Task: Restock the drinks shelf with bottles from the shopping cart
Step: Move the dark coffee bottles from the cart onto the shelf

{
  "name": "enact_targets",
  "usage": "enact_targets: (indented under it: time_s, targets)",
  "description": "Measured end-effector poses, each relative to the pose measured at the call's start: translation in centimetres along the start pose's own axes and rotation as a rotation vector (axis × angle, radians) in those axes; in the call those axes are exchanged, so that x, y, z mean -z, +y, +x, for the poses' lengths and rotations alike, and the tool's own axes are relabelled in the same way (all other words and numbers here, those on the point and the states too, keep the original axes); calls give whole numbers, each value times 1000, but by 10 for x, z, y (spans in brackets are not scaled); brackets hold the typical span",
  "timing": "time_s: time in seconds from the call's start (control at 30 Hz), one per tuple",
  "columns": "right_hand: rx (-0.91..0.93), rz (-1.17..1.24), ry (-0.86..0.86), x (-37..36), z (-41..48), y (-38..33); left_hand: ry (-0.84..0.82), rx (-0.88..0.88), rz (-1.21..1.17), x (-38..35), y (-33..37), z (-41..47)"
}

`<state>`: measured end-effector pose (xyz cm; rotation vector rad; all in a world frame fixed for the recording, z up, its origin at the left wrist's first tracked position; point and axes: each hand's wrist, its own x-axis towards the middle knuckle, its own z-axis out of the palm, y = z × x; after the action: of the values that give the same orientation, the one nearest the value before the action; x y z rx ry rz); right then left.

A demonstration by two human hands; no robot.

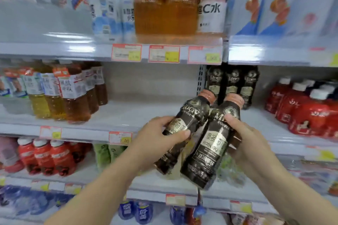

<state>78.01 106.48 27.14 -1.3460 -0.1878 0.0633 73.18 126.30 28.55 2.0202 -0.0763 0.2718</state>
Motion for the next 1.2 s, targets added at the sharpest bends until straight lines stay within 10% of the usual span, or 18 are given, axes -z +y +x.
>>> enact_targets:
  time_s: [0.33,0.57,1.2]
  targets:
    - [93,76,368,51,98,-39,-4,249,-258,-82,49,102]
    - [203,-16,527,72,147,-50,126,77,-260,-120,37,156]
    - [445,-604,122,99,170,-8,266,-23,-207,-173,-4,205]
